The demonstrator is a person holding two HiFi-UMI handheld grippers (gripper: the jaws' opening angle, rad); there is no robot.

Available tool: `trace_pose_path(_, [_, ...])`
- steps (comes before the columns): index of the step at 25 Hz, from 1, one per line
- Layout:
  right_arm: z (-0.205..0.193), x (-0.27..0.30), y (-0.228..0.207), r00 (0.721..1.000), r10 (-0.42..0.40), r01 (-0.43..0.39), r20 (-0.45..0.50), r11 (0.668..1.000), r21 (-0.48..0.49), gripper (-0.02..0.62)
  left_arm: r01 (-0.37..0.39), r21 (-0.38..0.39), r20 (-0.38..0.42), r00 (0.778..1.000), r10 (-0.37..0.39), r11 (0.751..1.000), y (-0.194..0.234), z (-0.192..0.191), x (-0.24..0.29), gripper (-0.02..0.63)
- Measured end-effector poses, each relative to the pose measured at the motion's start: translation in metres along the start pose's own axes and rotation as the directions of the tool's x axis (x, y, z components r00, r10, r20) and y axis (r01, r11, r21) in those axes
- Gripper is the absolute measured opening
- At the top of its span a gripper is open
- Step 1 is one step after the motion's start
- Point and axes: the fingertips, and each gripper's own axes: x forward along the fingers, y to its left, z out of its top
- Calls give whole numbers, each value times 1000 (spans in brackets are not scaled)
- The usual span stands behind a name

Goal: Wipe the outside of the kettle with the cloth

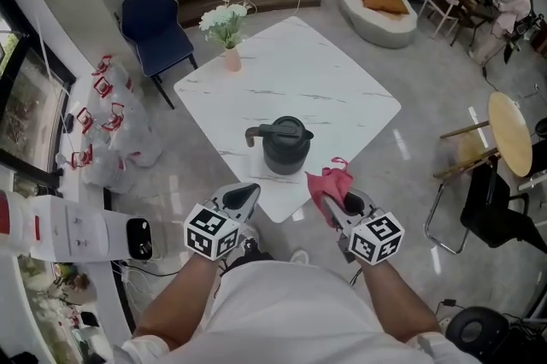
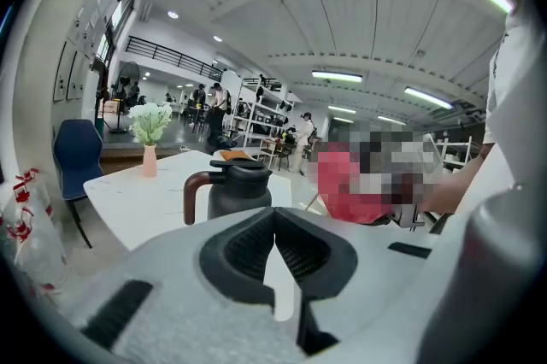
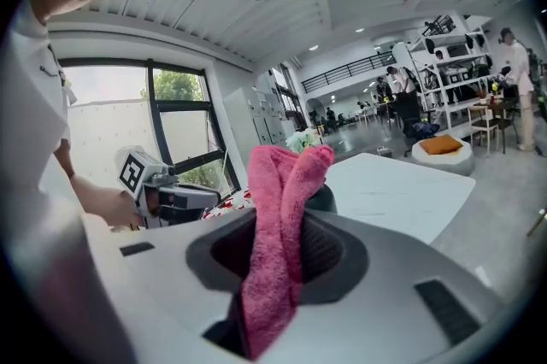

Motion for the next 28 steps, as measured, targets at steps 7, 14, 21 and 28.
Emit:
trace_pose_path(7, [-8,-3,8,1000,24,-24,3,1000,17,107,8,29,-10,1000,-8,1000,-9,-3,-3,0])
trace_pose_path(14, [-1,-7,10,1000,20,-20,3,1000,3,107,3,41,12,1000,-3,999,-13,6,-7,0])
trace_pose_path(21, [-7,-5,10,1000,18,-18,-18,1000,-3,106,8,43,6,1000,-8,999,-14,5,-7,0])
trace_pose_path(28, [-12,0,12,999,30,-30,-34,1000,3,106,6,44,7,1000,-6,999,-13,4,-6,0])
